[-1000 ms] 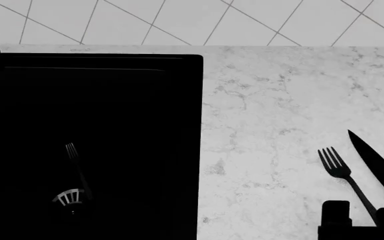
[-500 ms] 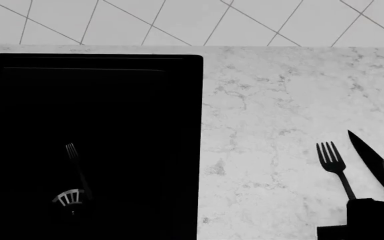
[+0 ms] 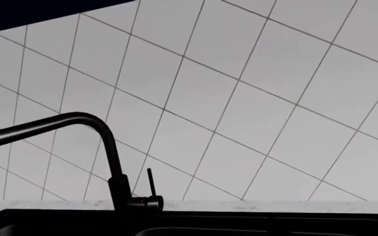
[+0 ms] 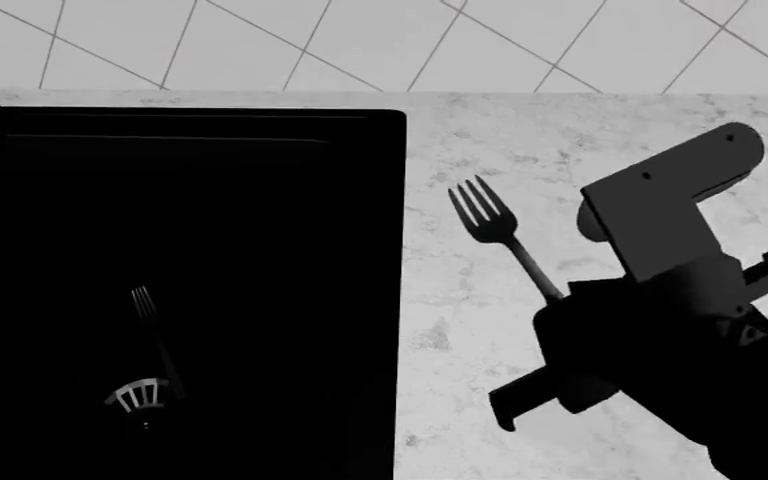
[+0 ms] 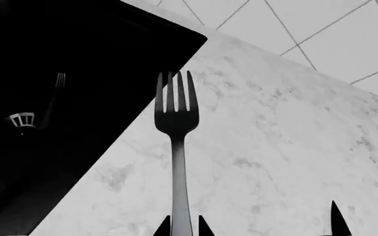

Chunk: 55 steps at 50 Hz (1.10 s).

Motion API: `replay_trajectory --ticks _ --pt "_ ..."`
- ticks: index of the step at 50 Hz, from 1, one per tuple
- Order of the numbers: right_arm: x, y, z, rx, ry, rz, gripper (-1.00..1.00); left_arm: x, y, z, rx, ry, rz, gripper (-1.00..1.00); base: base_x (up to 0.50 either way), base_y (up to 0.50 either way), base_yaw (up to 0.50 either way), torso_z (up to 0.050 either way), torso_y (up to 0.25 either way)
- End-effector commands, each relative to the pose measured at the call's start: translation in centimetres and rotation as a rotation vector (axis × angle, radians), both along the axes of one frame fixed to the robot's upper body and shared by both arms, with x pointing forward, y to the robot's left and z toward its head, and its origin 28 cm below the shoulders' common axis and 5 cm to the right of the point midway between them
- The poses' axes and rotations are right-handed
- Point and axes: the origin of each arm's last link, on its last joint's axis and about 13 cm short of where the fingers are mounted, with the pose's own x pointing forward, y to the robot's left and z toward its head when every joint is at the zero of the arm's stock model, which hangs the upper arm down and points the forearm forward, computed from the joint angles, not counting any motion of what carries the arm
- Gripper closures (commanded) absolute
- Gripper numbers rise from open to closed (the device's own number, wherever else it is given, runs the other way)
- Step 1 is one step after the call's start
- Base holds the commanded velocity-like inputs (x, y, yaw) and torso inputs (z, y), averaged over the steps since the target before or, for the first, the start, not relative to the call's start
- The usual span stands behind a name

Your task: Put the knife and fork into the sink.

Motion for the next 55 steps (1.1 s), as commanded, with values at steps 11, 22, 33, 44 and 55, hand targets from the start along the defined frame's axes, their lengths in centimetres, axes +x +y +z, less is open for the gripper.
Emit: replay_trajectory --ticks 11,22,33,44,55 --pt "5.5 9.7 3.1 -0.078 -0.025 0.448 1.00 0.4 -0.3 0.0 0.003 0.002 -0.014 -1.00 0.00 0.00 0.00 0.000 0.000" --pt "9.6 15.9 3.1 -0.105 0.006 0.623 1.00 0.6 -0.3 -0.1 -0.003 0.005 -0.025 -1.00 0.00 0.00 0.00 0.000 0.000" --pt "10.7 20.3 -0.6 -0.191 0.098 0.722 1.00 1.0 -0.5 -0.3 -0.003 0.010 -0.033 -1.00 0.00 0.00 0.00 0.000 0.000" --pt "8.1 21.9 -5.3 -0.272 0.168 0.817 1.00 0.9 -0.4 -0.4 -0.007 0.007 -0.035 -1.00 0.00 0.00 0.00 0.000 0.000" --pt "6.7 22.1 -9.2 -0.298 0.205 0.820 1.00 0.8 -0.3 -0.3 -0.013 0.003 -0.040 -1.00 0.00 0.00 0.00 0.000 0.000"
